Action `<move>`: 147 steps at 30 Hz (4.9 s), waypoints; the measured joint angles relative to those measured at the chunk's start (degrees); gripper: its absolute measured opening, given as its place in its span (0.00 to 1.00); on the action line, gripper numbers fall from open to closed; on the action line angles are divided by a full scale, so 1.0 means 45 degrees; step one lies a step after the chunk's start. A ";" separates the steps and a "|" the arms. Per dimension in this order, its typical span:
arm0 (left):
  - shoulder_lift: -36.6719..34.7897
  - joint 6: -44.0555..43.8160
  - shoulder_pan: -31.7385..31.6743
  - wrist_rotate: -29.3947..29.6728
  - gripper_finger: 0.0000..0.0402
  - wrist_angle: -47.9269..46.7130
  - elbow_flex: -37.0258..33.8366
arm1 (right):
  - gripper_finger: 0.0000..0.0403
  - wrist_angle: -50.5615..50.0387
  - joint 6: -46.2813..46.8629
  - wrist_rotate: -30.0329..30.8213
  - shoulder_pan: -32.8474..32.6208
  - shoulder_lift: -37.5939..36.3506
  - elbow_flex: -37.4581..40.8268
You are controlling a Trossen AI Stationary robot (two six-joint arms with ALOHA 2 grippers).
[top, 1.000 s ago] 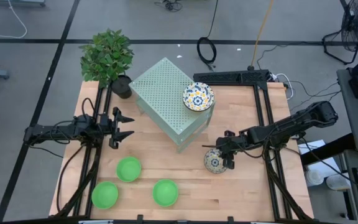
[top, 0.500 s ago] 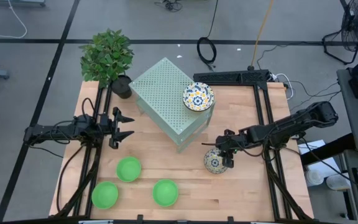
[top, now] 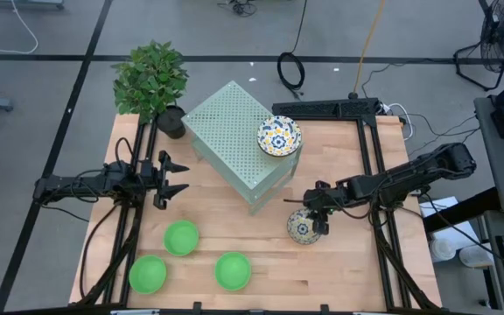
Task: Pick & Place Mini bowls
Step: Stack the yellow patterned bowl on the yellow patterned bowl on the shelf
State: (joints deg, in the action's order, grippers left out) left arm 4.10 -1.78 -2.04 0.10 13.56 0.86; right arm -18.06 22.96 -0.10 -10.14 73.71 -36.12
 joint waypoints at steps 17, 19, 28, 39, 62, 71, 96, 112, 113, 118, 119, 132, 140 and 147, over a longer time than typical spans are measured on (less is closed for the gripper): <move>0.0003 0.0000 -0.0001 0.0001 0.67 -0.0003 0.0001 | 0.32 0.0011 -0.0253 0.0001 0.0017 0.0000 0.0000; 0.0003 0.0000 0.0000 0.0002 0.67 0.0000 0.0000 | 0.32 0.0010 -0.0257 0.0005 0.0017 0.0000 0.0000; 0.0005 0.0000 -0.0005 0.0005 0.67 0.0000 0.0000 | 0.32 0.0153 -0.0350 0.0000 0.0017 0.0000 0.0000; 0.0002 0.0000 -0.0002 0.0005 0.67 -0.0003 0.0005 | 0.32 0.0151 -0.0359 0.0001 0.0017 0.0005 0.0000; 0.0001 0.0000 -0.0002 0.0005 0.67 0.0000 0.0001 | 0.32 0.0146 -0.0588 0.0005 0.0017 0.0005 0.0000; 0.0001 0.0000 -0.0002 0.0001 0.67 -0.0002 0.0001 | 0.32 0.0146 -0.0540 0.0005 0.0017 0.0005 0.0000; 0.0002 0.0000 -0.0004 0.0002 0.67 -0.0001 0.0002 | 0.26 0.0146 -0.0495 0.0005 0.0017 0.0005 0.0000; 0.0005 0.0000 0.0000 0.0005 0.67 -0.0002 0.0000 | 0.08 0.0165 -0.0588 -0.0010 0.0022 0.0005 0.0000; 0.0005 0.0000 0.0000 0.0005 0.67 -0.0002 0.0000 | 0.07 0.0182 -0.0583 -0.0019 0.0022 0.0000 0.0000; 0.0002 0.0000 -0.0002 0.0004 0.67 -0.0004 0.0002 | 0.06 0.0198 -0.0583 -0.0026 0.0022 -0.0005 0.0000; 0.0000 0.0000 0.0000 0.0005 0.67 0.0000 0.0000 | 0.07 0.0189 -0.0587 -0.0024 0.0022 -0.0005 0.0000; 0.0000 0.0000 0.0000 0.0005 0.67 0.0000 0.0000 | 0.06 0.0175 -0.0631 -0.0015 0.0022 -0.0005 0.0000; 0.0000 0.0000 0.0000 0.0000 0.67 -0.0005 0.0000 | 0.05 0.0165 -0.0688 -0.0010 0.0022 -0.0005 0.0000; 0.0000 0.0002 -0.0005 0.0000 0.67 0.0000 0.0000 | 0.06 0.0160 -0.0729 -0.0005 0.0022 -0.0005 0.0000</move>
State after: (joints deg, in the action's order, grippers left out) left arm 4.10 -1.77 -2.07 0.10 13.56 0.86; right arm -17.34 19.68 -0.12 -10.04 73.69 -36.12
